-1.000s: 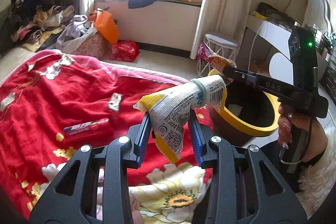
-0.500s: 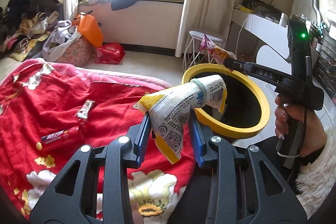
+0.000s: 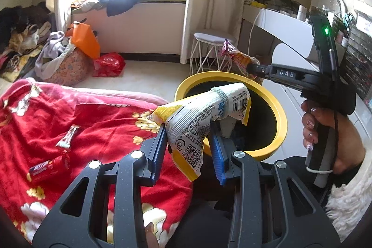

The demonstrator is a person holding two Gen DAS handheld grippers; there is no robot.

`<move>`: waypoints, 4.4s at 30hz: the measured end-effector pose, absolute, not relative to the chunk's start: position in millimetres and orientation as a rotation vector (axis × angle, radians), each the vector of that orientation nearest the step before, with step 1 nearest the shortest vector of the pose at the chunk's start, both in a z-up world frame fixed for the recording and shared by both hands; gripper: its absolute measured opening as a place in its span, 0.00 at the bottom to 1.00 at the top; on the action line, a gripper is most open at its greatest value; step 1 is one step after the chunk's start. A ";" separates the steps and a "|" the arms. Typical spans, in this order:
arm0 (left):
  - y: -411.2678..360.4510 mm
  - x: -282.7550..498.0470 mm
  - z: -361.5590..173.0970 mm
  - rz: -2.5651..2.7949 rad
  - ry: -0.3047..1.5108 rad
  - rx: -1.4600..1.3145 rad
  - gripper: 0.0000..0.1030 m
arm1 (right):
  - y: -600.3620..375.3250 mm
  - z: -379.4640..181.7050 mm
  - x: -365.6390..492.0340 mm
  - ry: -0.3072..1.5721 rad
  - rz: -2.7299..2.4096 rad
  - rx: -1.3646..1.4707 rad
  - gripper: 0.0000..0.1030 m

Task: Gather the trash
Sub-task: 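Lift and carry the chip bag and purple wrapper over the yellow bin, then open both tools to drop the chip bag and wrapper into the bin, then move both open tools back to the remaining trash on the bedspread, then grasp the red tube with the left tool while the right tool grasps a red wrapper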

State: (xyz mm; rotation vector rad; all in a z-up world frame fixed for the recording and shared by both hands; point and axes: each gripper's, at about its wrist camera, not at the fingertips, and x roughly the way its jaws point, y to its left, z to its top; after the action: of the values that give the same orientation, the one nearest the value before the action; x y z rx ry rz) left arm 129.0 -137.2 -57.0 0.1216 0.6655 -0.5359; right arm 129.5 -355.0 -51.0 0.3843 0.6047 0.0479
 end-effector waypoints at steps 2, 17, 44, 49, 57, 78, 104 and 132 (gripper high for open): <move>-143.8 129.3 -57.7 -0.542 0.663 0.134 0.28 | -363.7 -52.4 128.0 0.615 0.029 0.394 0.09; -187.0 144.7 -72.8 -0.587 0.688 0.190 0.29 | -400.5 -66.7 124.8 0.659 -0.065 0.435 0.09; -179.0 159.5 -73.9 -0.533 0.670 0.060 0.90 | -400.2 -63.6 122.1 0.622 -0.076 0.454 0.67; -162.6 152.6 -63.3 -0.487 0.634 0.060 0.90 | -384.5 -55.1 119.4 0.595 -0.051 0.428 0.71; -135.8 142.7 -53.5 -0.433 0.601 0.053 0.90 | -360.9 -44.9 118.5 0.571 -0.003 0.381 0.73; -62.1 140.0 -46.7 -0.305 0.572 0.000 0.90 | -281.4 -31.7 113.3 0.522 0.153 0.234 0.76; 79.9 170.0 -98.2 -0.159 0.736 0.064 0.89 | -137.5 -56.5 168.7 0.733 0.427 0.127 0.76; 67.9 203.7 -144.0 -0.396 0.869 0.238 0.49 | -74.2 -138.6 255.9 1.066 0.521 0.410 0.34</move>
State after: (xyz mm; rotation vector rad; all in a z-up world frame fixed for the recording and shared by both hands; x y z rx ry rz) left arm 203.7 67.9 -144.0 0.2381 0.8689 -0.3959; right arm 255.9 -74.2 -138.6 0.4101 1.0655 0.5210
